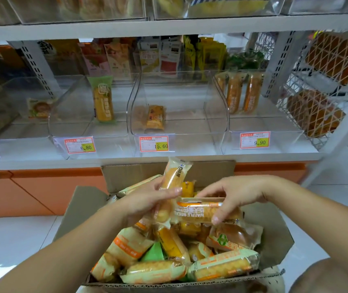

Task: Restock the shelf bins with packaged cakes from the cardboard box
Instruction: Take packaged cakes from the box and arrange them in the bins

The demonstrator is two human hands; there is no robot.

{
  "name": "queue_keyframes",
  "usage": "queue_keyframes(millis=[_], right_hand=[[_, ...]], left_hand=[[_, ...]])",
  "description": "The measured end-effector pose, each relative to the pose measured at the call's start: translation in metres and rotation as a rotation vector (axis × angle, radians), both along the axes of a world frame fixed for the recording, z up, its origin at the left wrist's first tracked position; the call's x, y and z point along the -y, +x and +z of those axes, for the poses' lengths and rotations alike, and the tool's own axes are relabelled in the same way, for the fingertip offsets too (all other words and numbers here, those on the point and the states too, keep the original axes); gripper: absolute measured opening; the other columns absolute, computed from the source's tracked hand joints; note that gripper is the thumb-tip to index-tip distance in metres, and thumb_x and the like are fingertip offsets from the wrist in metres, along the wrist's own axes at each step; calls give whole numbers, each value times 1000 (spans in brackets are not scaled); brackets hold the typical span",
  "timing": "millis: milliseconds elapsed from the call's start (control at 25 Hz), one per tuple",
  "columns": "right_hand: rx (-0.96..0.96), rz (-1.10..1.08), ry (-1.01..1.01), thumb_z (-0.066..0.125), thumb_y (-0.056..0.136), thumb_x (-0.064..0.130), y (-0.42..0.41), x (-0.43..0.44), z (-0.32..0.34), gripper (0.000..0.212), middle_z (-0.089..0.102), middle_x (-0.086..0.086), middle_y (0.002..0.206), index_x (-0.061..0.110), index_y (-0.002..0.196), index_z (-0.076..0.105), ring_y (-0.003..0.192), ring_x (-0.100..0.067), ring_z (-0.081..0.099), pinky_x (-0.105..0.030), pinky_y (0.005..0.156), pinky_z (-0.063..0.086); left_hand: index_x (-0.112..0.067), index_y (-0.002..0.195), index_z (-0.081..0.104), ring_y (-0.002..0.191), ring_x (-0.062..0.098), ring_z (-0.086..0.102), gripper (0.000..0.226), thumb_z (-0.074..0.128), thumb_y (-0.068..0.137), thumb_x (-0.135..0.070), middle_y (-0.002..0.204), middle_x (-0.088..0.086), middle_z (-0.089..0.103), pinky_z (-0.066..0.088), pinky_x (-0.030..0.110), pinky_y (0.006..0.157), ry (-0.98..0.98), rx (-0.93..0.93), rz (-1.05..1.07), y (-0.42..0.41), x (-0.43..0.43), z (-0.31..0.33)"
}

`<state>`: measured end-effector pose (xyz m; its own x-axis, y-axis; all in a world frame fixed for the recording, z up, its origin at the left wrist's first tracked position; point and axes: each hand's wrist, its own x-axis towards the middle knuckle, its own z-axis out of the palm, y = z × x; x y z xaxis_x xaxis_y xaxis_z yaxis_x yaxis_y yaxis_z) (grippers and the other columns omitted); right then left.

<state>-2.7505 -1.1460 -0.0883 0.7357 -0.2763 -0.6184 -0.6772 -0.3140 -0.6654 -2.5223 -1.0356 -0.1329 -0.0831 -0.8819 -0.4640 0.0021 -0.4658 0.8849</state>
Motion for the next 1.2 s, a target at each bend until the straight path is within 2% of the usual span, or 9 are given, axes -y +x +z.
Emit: queue_keyframes(millis=[80,200,400,520,680,840,960,1080,1200], right_hand=[[80,-97,-18,79,75,35,1,2,0,60,64,12,114,45,129,54,102,-8,63,-30,92,52],[329,-423,165,78,72,40,-8,13,4,48,72,5,96,31,118,66,94,-20,63,-38,83,50],[823,-762,710,96,47,37,-7,12,2,64,65,-17,109,10,102,75,96,-27,65,-37,80,58],[1056,-857,876,98,43,24,8,0,13,76,65,-22,120,4,110,69,111,-34,64,-46,92,54],[1003,-899,481,74,75,25,25,-13,31,58,70,-10,115,18,129,53,101,-30,68,-42,89,51],[1151,-1085,147,65,88,15,21,33,59,37,73,-10,106,10,123,56,93,-27,70,-43,83,56],[1231,-1288,-261,70,86,14,-10,101,82,36,71,-6,111,13,119,56,102,-24,67,-43,89,55],[790,-1350,-579,70,85,16,-28,162,69,29,69,-4,109,17,113,62,96,-21,63,-33,77,50],[412,-1057,-568,68,85,20,-10,197,44,32,68,-7,110,19,115,60,95,-26,64,-35,78,54]], left_hand=[[-19,120,62,100,27,71,66,86,61,-34,112,11,73,56,46,89,-31,61,-25,1,-1,0],[-10,119,62,94,30,70,71,87,56,-31,110,17,72,54,49,90,-46,29,21,11,-2,5],[-5,120,58,80,31,69,64,86,66,-25,103,20,72,58,37,65,-123,-113,201,5,4,25],[-9,119,59,85,34,71,55,79,70,-26,103,18,74,58,41,73,-266,-131,384,-11,15,42],[-16,114,60,88,27,73,43,78,77,-31,99,9,75,58,38,72,-412,-11,481,-36,38,60],[-27,112,59,90,21,72,60,81,66,-58,93,-1,75,56,45,77,-496,126,442,-40,76,82],[-28,114,58,85,18,74,32,70,85,-37,92,-3,73,57,43,71,-561,130,409,-31,103,93],[-27,116,58,84,17,74,30,68,87,-31,99,3,73,56,35,62,-564,142,385,-17,124,94],[-24,114,60,80,19,75,31,70,85,-28,95,6,74,54,32,59,-545,157,411,-7,139,91]])
